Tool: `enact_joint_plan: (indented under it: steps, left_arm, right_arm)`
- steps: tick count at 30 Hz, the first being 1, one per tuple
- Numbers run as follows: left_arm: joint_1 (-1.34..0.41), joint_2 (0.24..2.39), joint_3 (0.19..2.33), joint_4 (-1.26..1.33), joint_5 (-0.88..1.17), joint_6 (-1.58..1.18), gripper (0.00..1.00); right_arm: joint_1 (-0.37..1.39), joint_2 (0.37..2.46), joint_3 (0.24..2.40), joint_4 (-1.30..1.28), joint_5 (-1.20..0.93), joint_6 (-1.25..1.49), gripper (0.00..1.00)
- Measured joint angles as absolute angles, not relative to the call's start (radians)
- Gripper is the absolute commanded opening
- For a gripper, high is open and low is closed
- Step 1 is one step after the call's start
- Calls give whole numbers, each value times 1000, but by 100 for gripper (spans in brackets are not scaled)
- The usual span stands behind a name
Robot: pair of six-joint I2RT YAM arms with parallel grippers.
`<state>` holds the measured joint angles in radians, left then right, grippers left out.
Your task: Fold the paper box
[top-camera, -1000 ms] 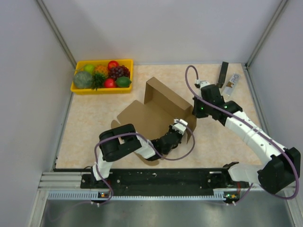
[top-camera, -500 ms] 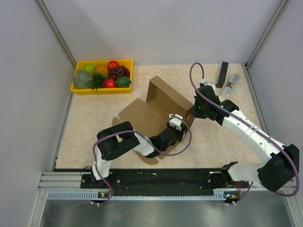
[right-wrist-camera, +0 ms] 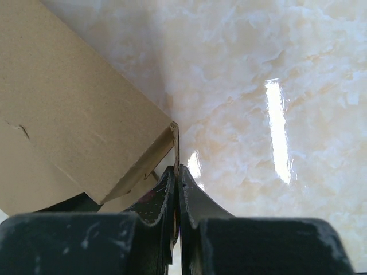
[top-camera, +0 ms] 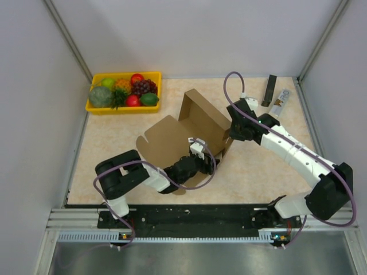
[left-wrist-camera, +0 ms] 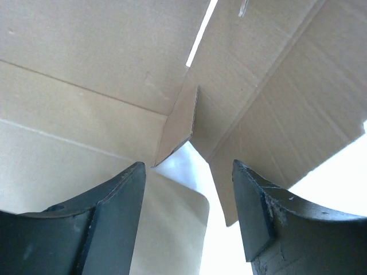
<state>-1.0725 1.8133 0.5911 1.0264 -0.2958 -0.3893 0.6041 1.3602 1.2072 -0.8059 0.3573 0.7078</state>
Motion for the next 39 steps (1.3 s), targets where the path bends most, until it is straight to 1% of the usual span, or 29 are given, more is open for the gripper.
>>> enact_joint_plan:
  steps: [3, 4, 7, 11, 13, 20, 23, 27, 29, 31, 36, 38, 39]
  left_arm:
    - [-1053, 1733, 524, 1025, -250, -411, 67]
    - [-1044, 1701, 500, 1025, -242, -420, 64]
    - [-1015, 1613, 438, 1024, -223, -449, 57]
    - [-987, 1531, 388, 1014, -208, -472, 53]
    - [-982, 1519, 364, 1050, -166, -458, 53]
    - [-984, 1491, 297, 1192, 36, -335, 65]
    - [-984, 1462, 298, 1228, 105, -281, 65]
    - [-981, 1434, 303, 1250, 170, -237, 60]
    - [-975, 1415, 303, 1258, 176, -250, 59]
    - [-962, 1377, 291, 1264, 159, -284, 60]
    - [-952, 1257, 241, 1277, 74, -397, 71]
    - [-952, 1214, 235, 1254, 43, -422, 78]
    - [-951, 1188, 236, 1231, 27, -435, 79]
  right_arm:
    - [607, 1375, 1222, -817, 374, 710, 0]
    - [609, 1379, 1227, -822, 378, 711, 0]
    - [615, 1386, 1234, -830, 391, 712, 0]
    - [625, 1394, 1240, -836, 404, 718, 1]
    - [631, 1395, 1240, -836, 413, 728, 1]
    - [652, 1426, 1266, -853, 466, 782, 2]
    - [672, 1441, 1278, -863, 504, 815, 2]
    - [686, 1448, 1279, -872, 547, 869, 3]
    - [689, 1450, 1279, -881, 564, 888, 3]
    - [692, 1452, 1279, -888, 582, 903, 3]
    - [694, 1460, 1279, -909, 618, 928, 3]
    - [694, 1464, 1282, -922, 632, 940, 3]
    - [694, 1468, 1286, -928, 635, 947, 3]
